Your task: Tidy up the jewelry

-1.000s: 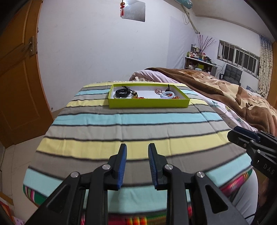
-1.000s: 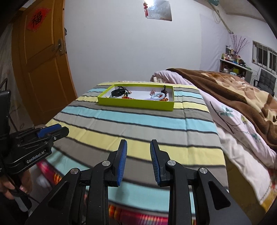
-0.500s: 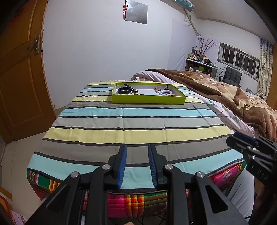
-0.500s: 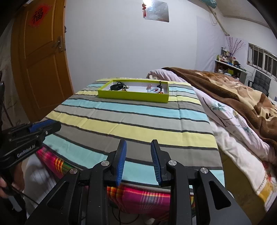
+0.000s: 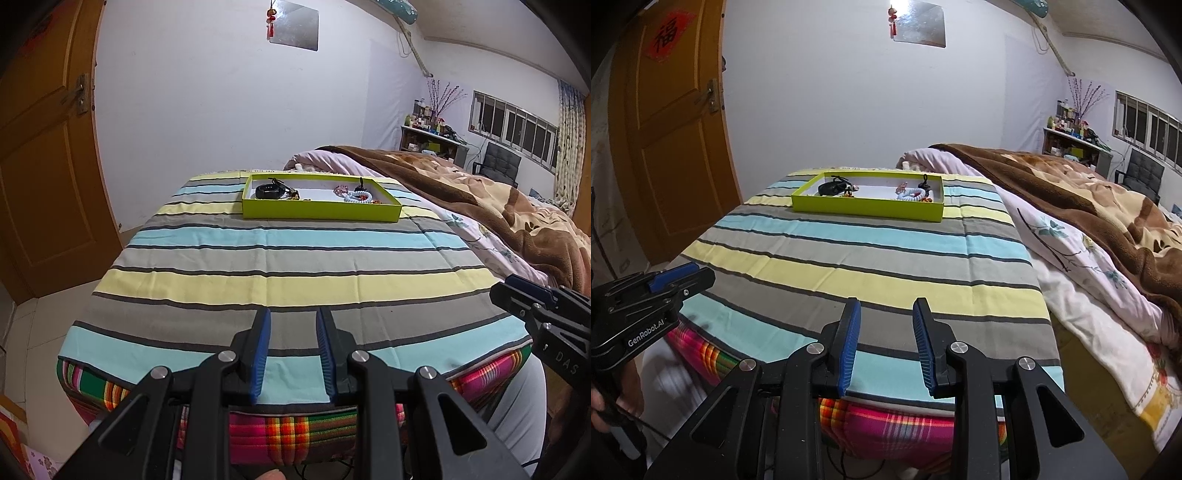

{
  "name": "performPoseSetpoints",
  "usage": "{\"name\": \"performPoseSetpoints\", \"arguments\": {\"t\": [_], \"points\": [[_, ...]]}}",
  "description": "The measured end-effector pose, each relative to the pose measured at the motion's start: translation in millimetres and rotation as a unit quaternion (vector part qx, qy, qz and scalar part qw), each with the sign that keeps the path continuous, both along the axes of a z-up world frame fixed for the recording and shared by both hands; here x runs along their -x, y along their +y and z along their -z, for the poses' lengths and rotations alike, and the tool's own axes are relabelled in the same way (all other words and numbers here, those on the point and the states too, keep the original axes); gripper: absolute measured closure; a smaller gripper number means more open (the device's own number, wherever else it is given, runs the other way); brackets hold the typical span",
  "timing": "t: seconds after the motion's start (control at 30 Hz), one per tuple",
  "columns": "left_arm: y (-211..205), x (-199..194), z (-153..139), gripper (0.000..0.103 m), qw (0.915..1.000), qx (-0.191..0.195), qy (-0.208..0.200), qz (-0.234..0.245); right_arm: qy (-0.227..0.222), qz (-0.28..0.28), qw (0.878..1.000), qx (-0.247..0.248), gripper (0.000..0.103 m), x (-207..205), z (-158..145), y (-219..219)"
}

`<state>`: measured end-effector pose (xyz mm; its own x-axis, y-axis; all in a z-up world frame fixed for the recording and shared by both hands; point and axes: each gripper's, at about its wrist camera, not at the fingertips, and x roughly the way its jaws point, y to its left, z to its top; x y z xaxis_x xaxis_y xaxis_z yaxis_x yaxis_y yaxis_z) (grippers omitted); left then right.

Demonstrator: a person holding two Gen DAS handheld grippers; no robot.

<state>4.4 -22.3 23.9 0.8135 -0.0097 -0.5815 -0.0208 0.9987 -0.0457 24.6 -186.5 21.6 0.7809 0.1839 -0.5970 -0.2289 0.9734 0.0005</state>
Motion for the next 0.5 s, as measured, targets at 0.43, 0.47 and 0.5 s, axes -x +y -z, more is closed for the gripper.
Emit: {"name": "performPoseSetpoints", "arguments": {"t": [0.43,0.47,0.5], "points": [[-1.3,0.5,1.1,0.077,1.0,-0.007,0.0,-0.004,0.003,-0.002,1.0,0.0,0.073,-0.2,1.8,0.3],[-1.6,0.6,1.2,0.077,1.0,-0.007,0.0,-0.004,0.003,-0.001,1.0,0.0,0.073,-0.2,1.8,0.2],[-1.7,0.7,1.4,0.077,1.0,-0.007,0.001,-0.004,0.003,-0.001,1.0,0.0,0.073,-0.2,1.7,0.2]]}}
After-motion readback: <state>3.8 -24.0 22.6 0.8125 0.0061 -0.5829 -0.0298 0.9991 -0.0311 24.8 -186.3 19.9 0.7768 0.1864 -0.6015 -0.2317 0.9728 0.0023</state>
